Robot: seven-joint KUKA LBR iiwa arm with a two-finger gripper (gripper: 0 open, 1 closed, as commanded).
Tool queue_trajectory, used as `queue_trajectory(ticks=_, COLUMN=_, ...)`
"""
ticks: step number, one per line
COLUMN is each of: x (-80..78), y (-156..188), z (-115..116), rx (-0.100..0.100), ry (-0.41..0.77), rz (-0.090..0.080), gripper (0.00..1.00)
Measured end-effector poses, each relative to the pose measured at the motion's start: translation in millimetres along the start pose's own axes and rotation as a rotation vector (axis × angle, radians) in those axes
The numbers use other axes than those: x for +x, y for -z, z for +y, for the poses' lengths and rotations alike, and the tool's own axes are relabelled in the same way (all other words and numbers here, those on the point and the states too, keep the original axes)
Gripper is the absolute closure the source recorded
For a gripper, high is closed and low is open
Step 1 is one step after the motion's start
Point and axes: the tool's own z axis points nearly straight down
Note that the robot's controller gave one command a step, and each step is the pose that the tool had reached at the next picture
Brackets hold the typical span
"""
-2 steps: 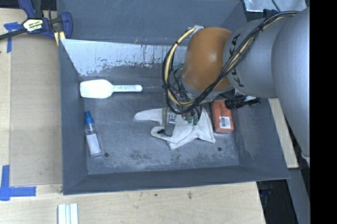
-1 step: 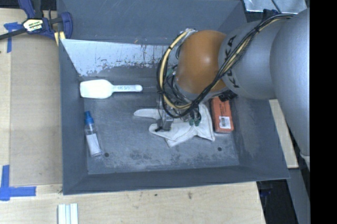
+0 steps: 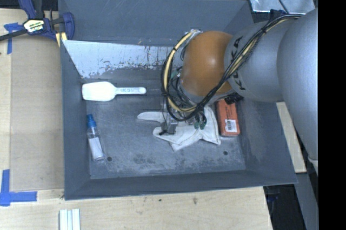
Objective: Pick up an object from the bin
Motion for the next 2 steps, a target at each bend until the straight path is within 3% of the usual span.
queue_trajectory(ticks=1, x=-11.6, y=132.7, z=-30.0, rx=0.002, ry=-0.017, rz=0.005, gripper=1.0)
queue_trajectory(ticks=2, x=-11.5, y=132.6, z=-29.9, rx=0.002, ry=-0.017, rz=0.006, gripper=1.0)
